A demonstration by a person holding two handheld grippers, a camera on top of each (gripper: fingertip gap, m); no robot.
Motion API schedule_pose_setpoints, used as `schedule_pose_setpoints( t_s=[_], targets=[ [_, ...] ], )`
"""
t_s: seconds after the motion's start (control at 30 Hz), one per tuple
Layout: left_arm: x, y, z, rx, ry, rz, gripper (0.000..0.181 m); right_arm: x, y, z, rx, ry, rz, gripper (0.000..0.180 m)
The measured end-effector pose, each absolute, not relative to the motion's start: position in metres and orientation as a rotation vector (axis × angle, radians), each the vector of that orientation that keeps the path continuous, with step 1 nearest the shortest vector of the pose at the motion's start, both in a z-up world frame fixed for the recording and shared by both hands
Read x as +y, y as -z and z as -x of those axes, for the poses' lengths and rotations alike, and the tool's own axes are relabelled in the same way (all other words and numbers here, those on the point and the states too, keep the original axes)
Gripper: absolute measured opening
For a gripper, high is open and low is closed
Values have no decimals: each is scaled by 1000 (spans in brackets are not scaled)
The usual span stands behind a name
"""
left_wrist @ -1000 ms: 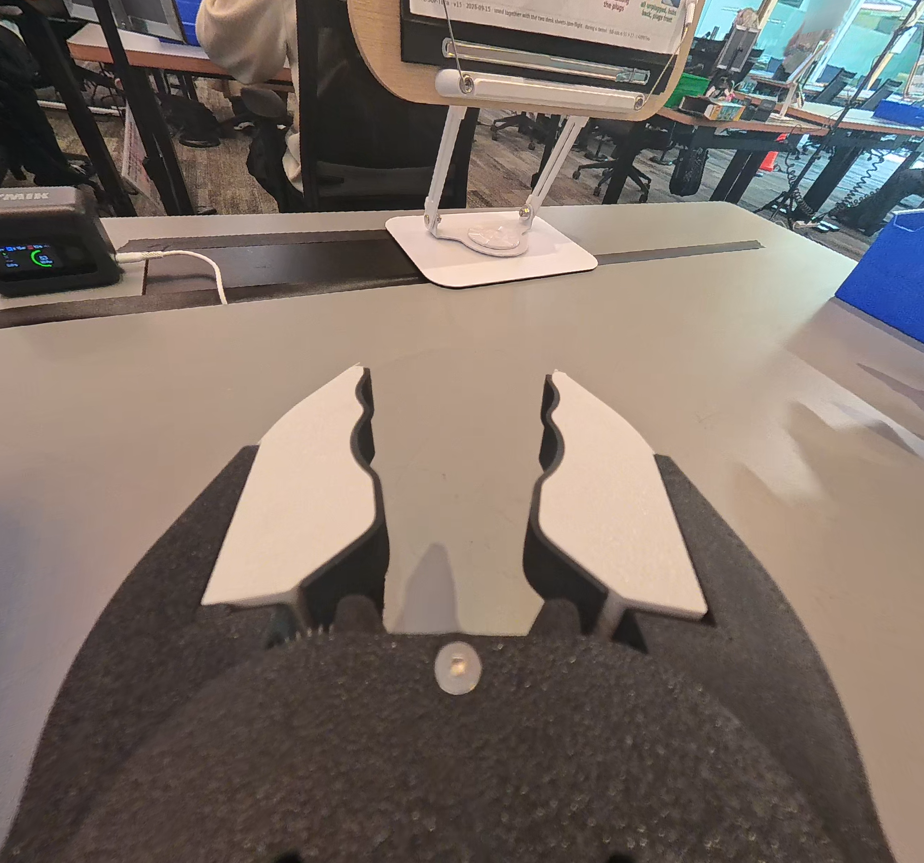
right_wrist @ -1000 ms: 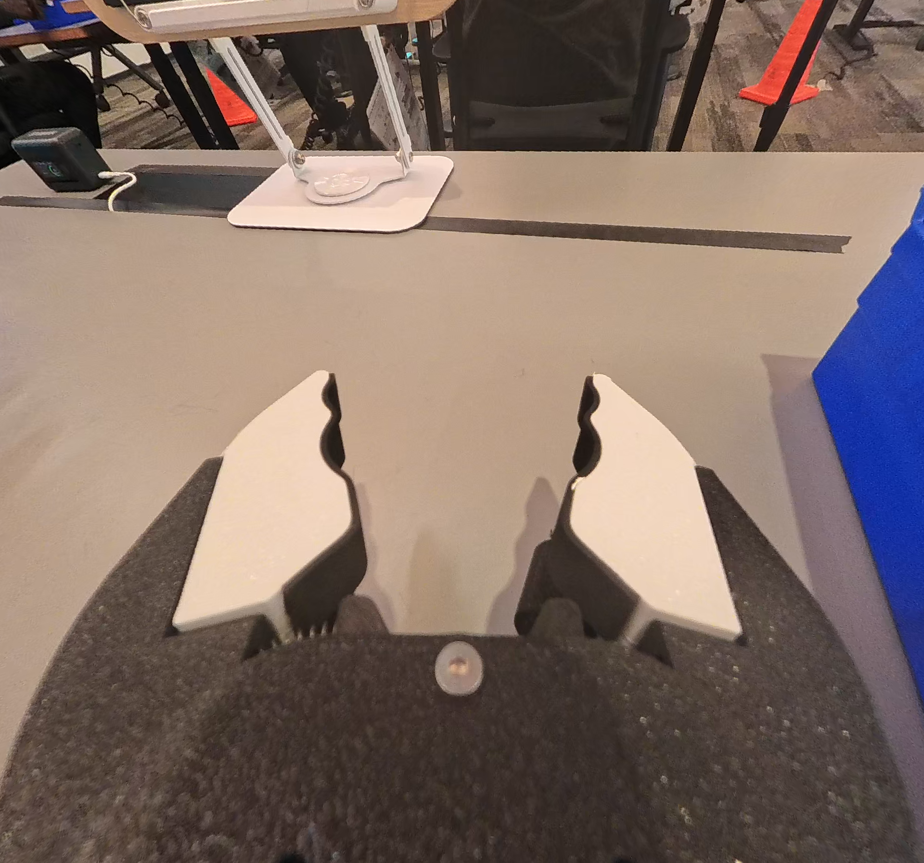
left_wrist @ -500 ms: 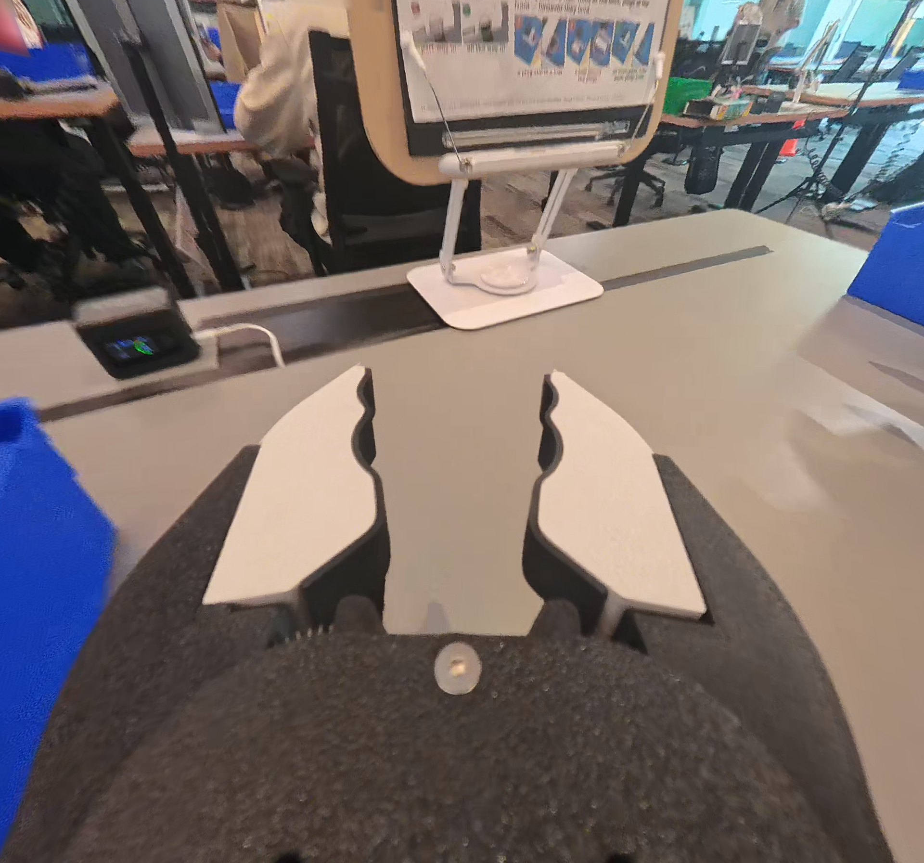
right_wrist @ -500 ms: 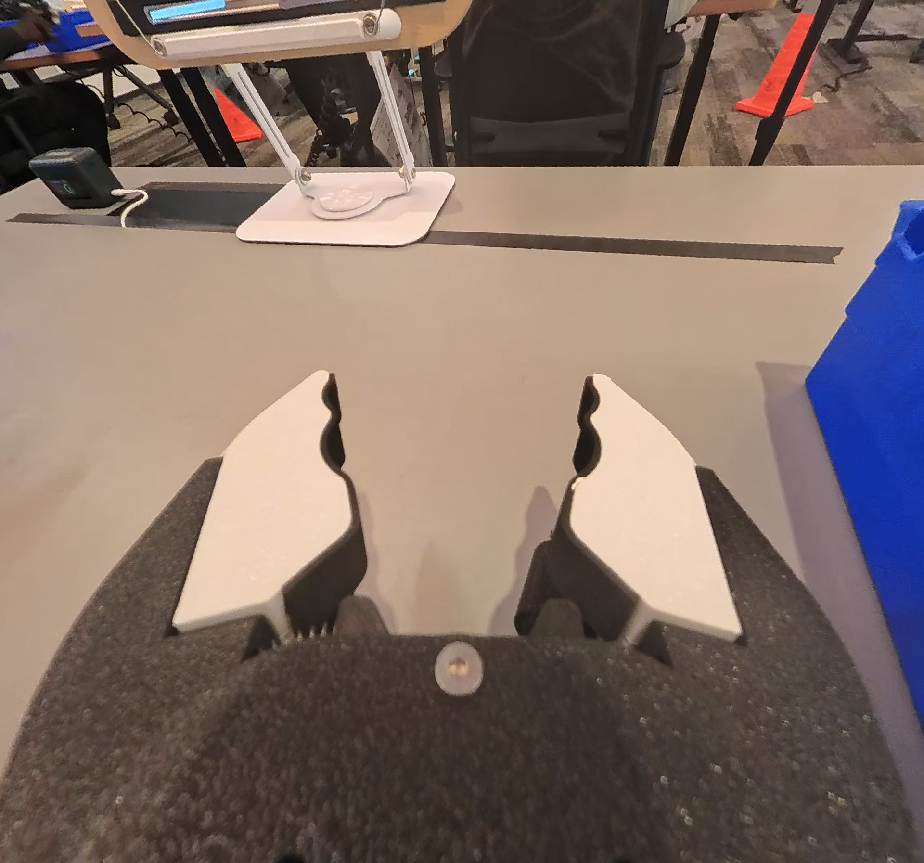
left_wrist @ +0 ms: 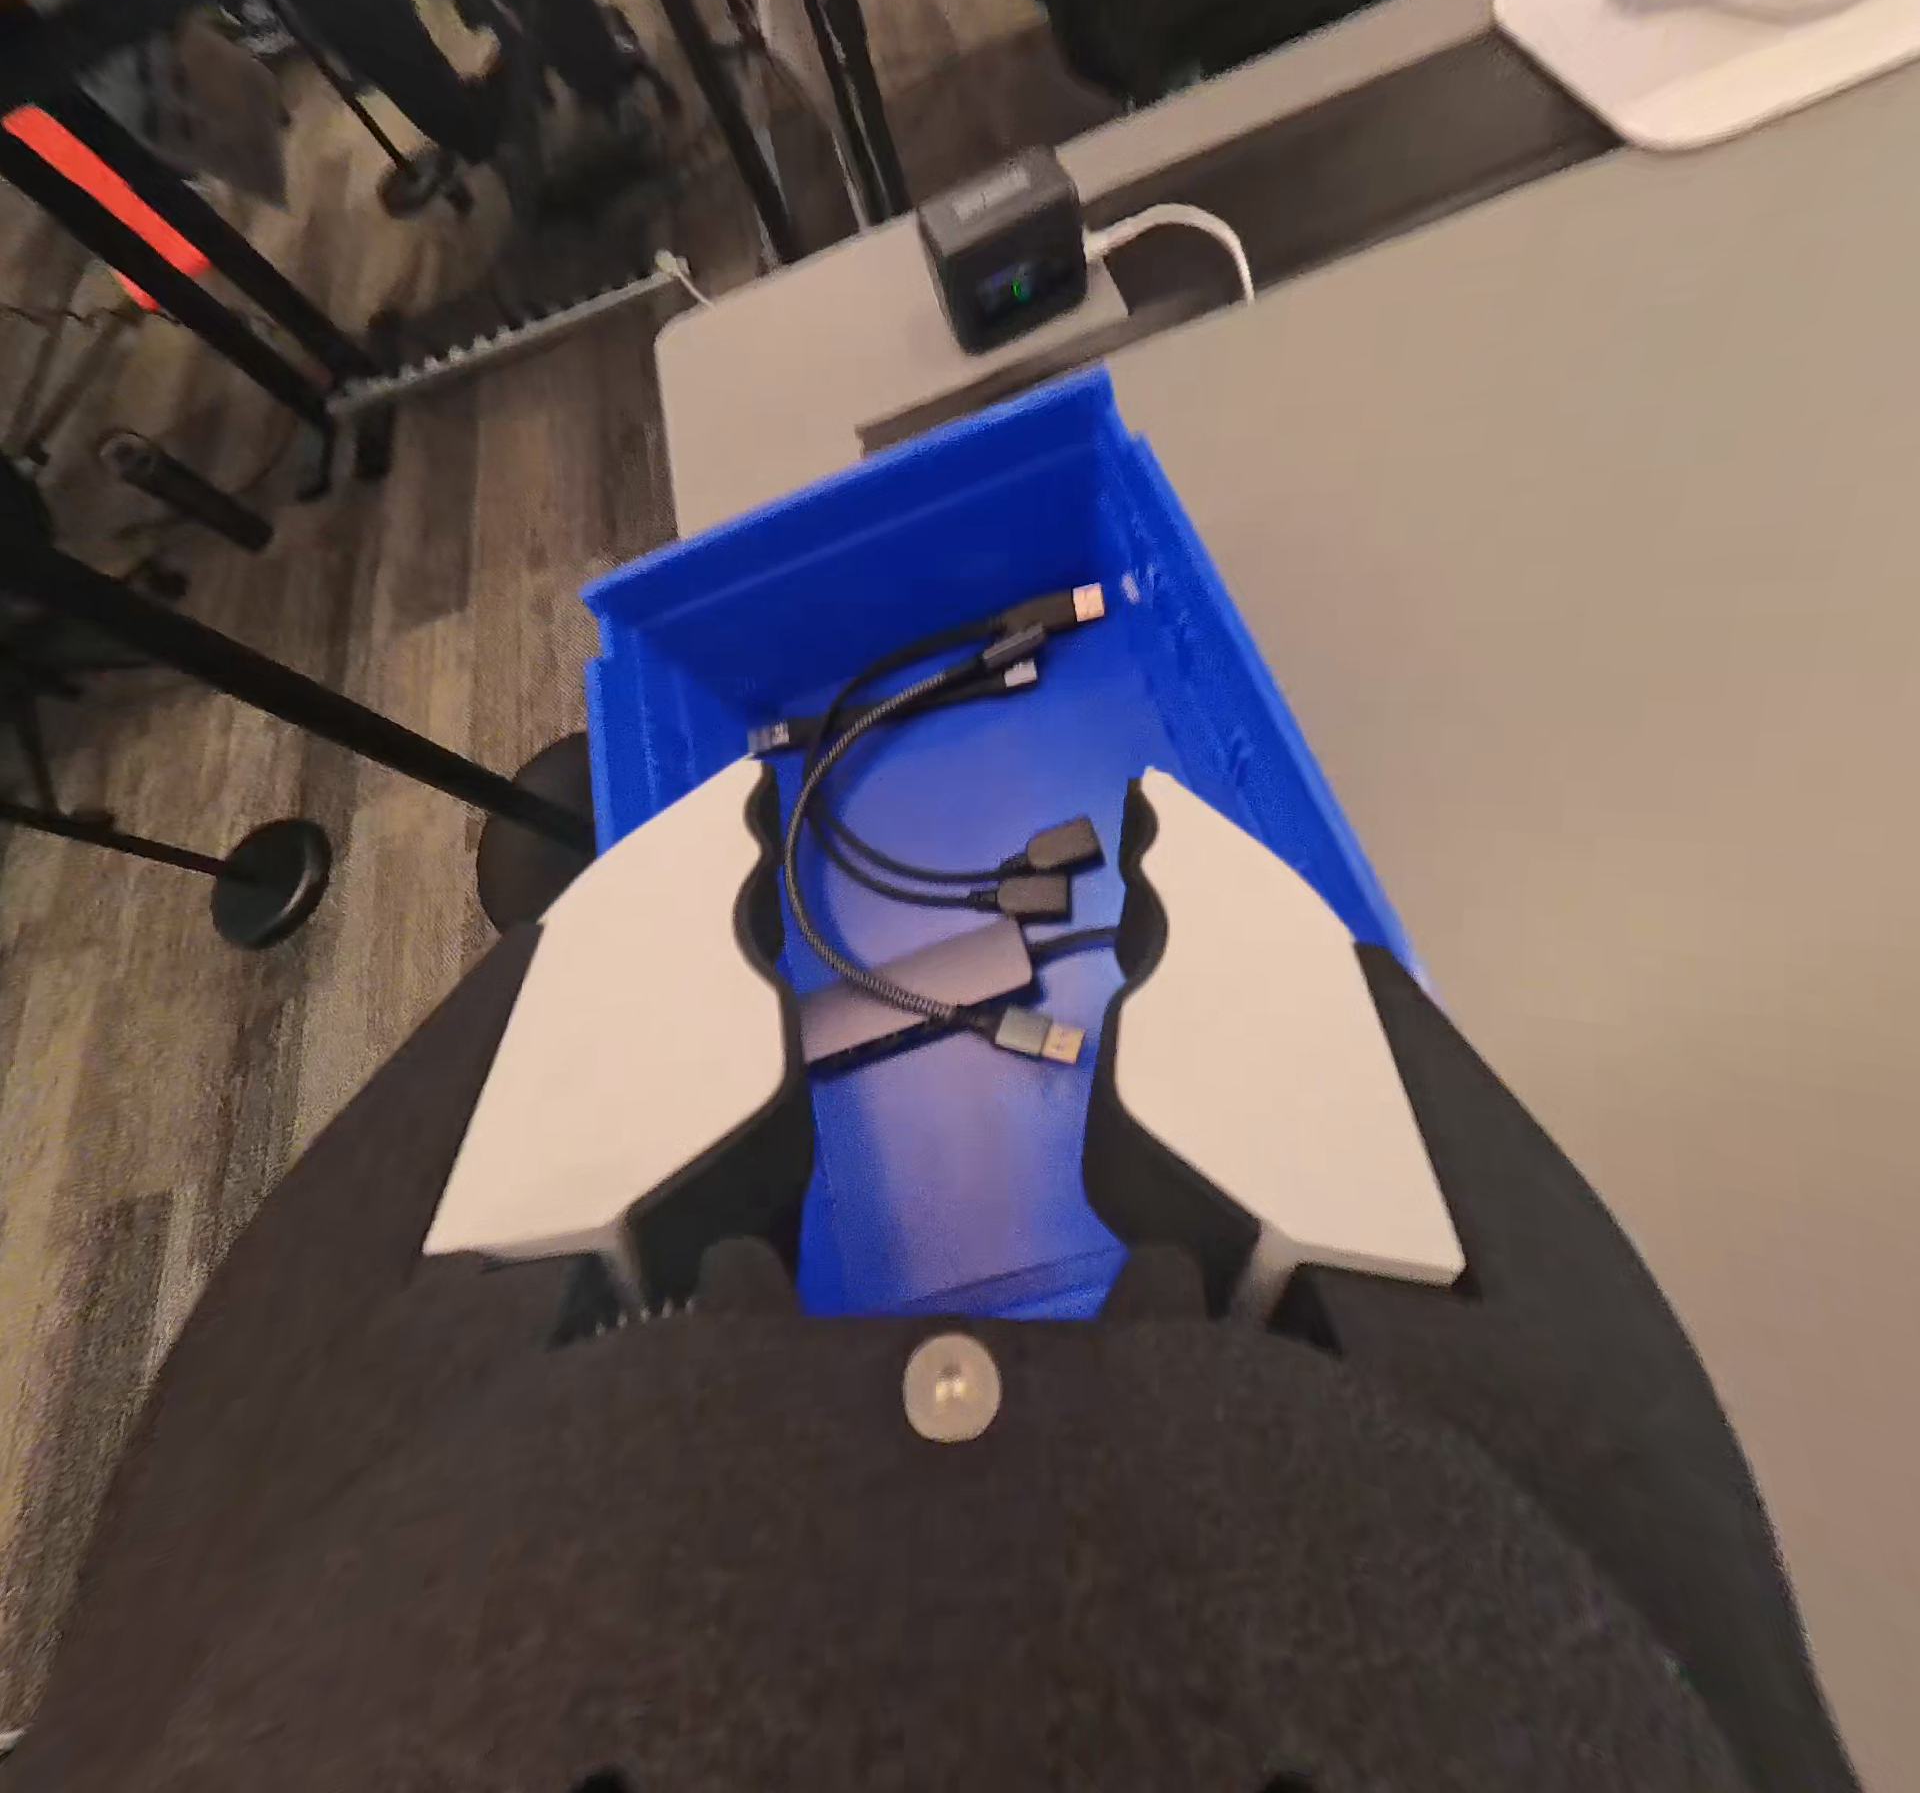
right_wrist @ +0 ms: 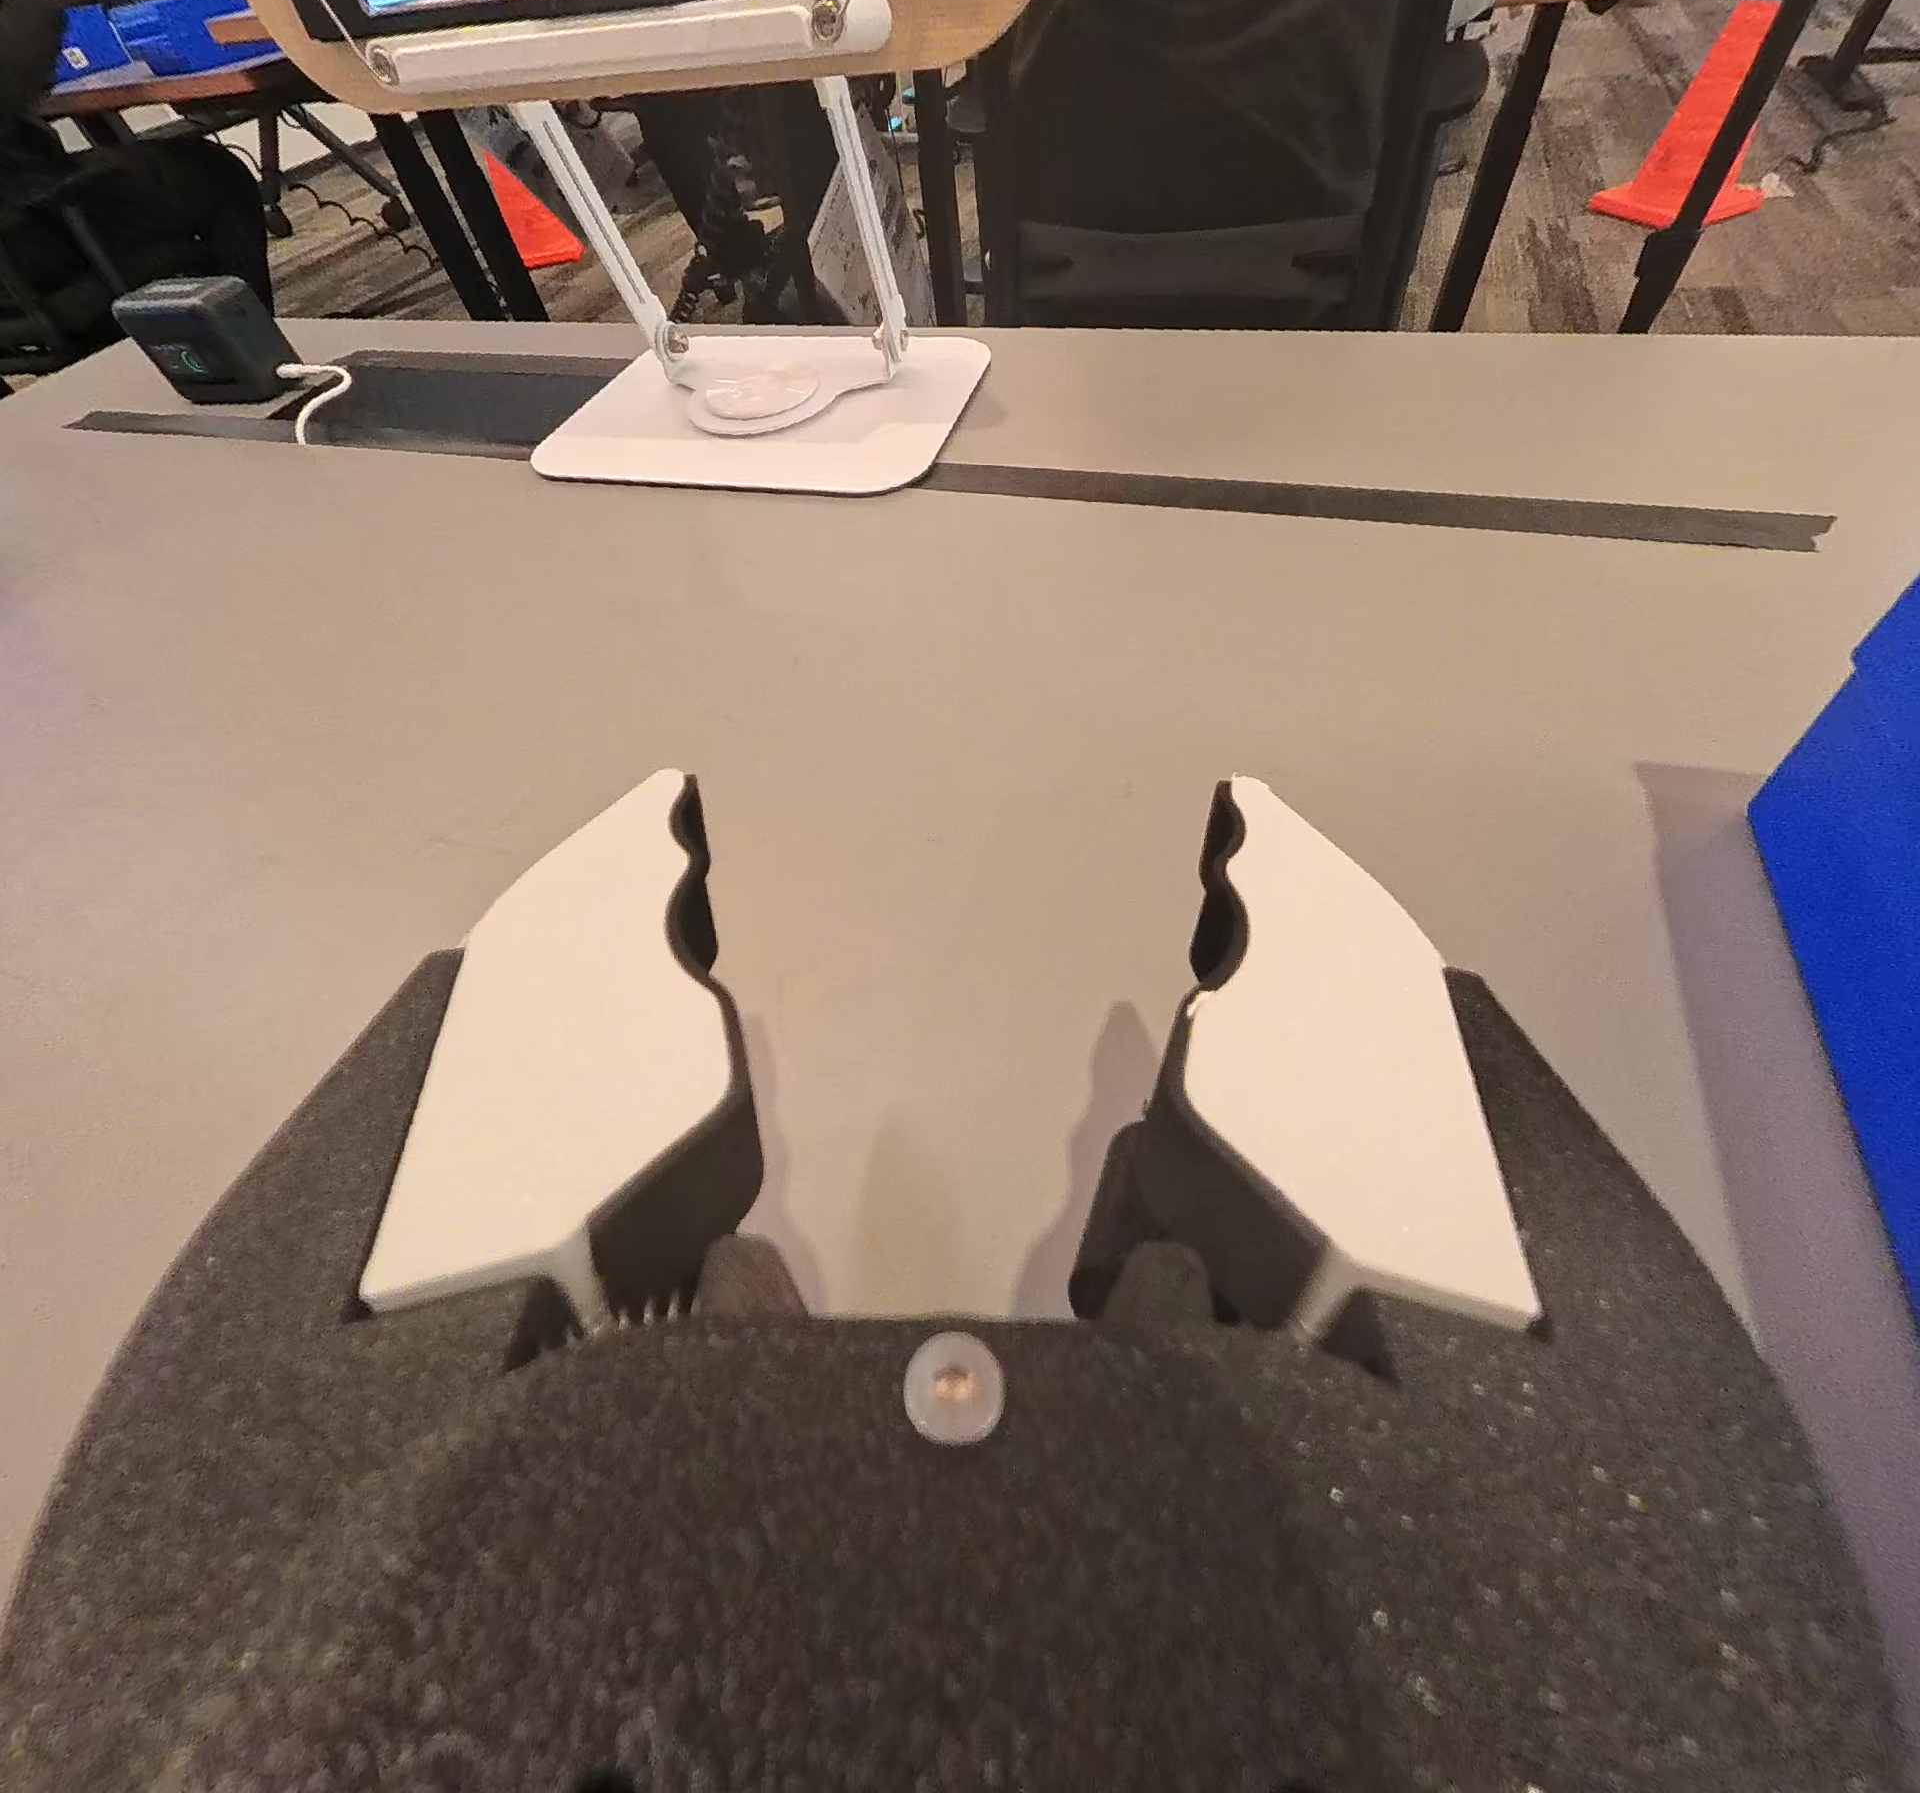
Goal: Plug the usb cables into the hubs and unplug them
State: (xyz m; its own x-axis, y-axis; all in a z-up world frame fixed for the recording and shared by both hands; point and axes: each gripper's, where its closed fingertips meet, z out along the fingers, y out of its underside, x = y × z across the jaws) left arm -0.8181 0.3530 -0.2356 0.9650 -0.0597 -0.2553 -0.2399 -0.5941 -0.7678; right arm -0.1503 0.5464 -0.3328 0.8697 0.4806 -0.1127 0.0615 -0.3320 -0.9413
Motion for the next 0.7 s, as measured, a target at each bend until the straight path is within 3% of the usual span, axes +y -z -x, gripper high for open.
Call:
schedule_pose_setpoints(
  t_s=[0.27,0.7],
  targets=[
    [316,314,842,718,-213,2580,58,545,339,159,-437,-485,1884,90],
    [323,342,876,1300,-352,2864,55,543,331,170,-496,-539,1819,92]
  ],
)
